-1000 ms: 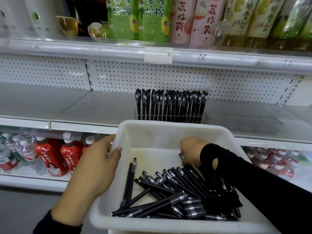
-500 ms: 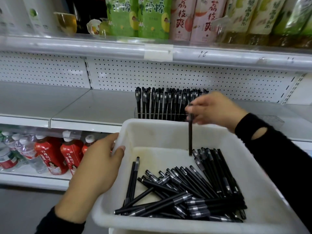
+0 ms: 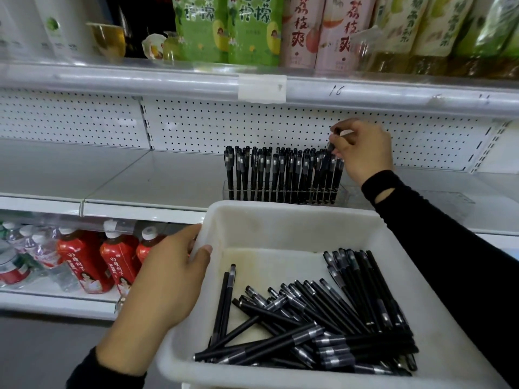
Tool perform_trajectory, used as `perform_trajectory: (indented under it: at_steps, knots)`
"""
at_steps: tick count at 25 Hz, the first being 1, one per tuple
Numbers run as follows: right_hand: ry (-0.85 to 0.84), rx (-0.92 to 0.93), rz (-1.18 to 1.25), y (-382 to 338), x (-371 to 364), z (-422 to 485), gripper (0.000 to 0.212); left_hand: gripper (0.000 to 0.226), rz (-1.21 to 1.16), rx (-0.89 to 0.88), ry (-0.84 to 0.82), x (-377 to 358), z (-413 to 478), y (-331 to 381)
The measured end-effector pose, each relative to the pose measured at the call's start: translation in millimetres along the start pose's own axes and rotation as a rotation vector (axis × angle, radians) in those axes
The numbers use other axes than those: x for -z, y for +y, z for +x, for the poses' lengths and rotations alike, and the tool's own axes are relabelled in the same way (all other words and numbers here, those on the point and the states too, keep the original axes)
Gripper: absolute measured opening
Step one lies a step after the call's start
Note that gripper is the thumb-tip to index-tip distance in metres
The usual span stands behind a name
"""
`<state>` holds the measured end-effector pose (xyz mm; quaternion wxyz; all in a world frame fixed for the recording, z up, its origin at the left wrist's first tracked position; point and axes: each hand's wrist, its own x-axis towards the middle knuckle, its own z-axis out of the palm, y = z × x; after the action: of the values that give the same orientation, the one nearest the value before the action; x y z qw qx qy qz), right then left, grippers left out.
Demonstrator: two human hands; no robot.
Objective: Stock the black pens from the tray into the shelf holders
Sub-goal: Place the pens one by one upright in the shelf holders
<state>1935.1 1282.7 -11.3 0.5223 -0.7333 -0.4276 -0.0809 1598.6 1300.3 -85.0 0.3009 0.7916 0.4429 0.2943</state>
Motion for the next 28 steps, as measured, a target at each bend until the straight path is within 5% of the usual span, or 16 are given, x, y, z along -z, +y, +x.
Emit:
perform_trajectory:
  at_steps: [18, 28]
  knots:
    - [-0.158, -0.145, -0.026, 44.4, -49.6, 12.6, 0.012, 0.027, 0.009, -0.004, -0.010, -1.3, 1.8, -2.8]
    - [-0.223, 0.050, -0.527, 11.5, -6.1, -22.5, 0.020, 0.027, -0.003, 0.009, -0.001, -3.5, 3.0, -2.7]
